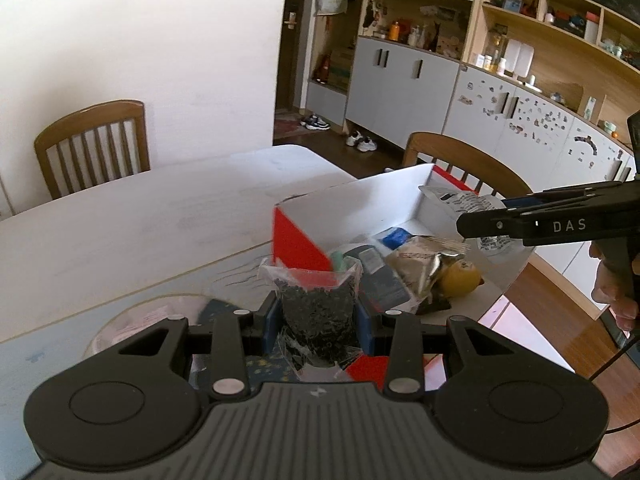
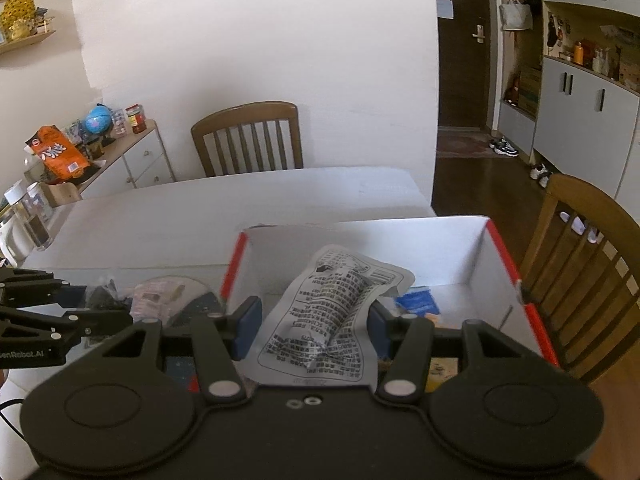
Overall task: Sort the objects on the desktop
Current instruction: 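Lower the leaf bag and white sachet with both tools into the shoebox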
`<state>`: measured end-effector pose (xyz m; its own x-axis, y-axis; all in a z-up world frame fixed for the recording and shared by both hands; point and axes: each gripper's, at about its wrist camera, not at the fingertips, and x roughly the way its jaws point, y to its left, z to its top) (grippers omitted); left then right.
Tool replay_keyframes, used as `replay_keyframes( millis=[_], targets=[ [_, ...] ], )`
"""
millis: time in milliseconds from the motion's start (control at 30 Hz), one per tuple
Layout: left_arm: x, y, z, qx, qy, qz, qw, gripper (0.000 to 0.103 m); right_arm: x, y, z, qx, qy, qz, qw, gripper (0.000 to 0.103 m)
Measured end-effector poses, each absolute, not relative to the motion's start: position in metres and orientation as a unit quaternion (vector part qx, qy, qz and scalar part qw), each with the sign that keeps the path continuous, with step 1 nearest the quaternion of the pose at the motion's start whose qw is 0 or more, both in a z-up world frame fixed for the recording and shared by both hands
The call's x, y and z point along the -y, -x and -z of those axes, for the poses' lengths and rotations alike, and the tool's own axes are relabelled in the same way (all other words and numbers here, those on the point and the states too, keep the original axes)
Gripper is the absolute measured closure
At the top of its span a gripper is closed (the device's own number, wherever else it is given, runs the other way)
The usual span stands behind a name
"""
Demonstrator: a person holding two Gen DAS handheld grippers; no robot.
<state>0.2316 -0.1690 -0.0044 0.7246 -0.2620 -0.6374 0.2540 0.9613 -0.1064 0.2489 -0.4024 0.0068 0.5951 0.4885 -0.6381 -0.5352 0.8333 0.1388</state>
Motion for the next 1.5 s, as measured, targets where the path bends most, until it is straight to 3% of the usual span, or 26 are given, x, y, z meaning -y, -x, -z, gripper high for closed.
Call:
replay_keyframes(
  millis=[700, 1500],
  targets=[
    [0.247, -0.286, 0.019, -0.357, -0.022, 0.182, 0.916, 0.066, 0.453, -0.282, 0.013, -0.368, 0.036, -0.268, 0.890, 0.048],
    [0.276, -0.341, 0.053, -0.418, -0.060, 0.169, 0.891, 0.066, 0.447, -0.320, 0.033, -0.377, 0.071, -0.281, 0.880, 0.048]
  ],
)
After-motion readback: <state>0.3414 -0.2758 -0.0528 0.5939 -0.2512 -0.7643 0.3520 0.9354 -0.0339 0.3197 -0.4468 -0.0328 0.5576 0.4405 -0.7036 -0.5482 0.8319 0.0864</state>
